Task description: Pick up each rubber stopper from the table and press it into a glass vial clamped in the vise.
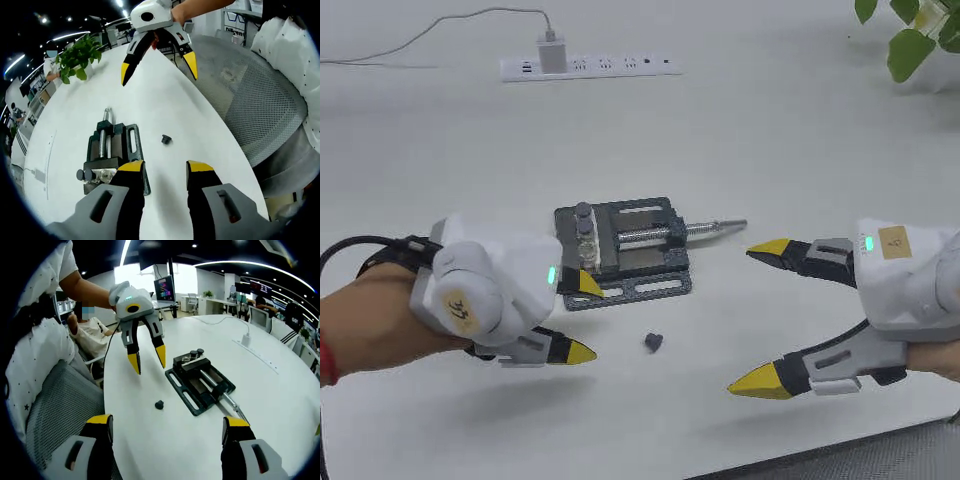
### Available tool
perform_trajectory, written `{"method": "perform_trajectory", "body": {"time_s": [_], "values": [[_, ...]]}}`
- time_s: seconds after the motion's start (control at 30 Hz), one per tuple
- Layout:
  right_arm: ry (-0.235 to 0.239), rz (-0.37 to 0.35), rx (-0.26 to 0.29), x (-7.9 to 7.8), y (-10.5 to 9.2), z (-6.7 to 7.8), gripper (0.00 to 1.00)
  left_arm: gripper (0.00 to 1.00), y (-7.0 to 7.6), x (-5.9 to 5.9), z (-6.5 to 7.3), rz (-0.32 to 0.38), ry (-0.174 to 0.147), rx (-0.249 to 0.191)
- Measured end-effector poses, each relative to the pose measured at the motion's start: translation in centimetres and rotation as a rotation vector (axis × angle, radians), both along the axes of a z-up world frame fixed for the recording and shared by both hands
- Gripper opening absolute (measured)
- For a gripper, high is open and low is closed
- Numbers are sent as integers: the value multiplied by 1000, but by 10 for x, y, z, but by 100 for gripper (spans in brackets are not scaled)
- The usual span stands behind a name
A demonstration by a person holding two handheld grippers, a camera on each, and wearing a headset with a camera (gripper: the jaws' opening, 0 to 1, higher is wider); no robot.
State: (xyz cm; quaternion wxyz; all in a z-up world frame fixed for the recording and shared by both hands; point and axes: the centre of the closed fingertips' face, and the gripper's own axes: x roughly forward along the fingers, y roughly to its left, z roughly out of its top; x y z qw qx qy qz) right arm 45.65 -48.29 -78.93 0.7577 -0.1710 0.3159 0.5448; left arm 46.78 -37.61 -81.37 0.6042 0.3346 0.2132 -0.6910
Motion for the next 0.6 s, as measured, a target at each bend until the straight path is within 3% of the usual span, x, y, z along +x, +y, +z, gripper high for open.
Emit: {"method": "perform_trajectory", "body": {"time_s": [0.27,0.6], "values": [[6,-3,-7,-10,-10,-8,89,22,-17,-4,-16,-76,-11,39],[16,-29,-3,-15,-17,-11,87,16,-37,-5,-35,-100,13,50]]}}
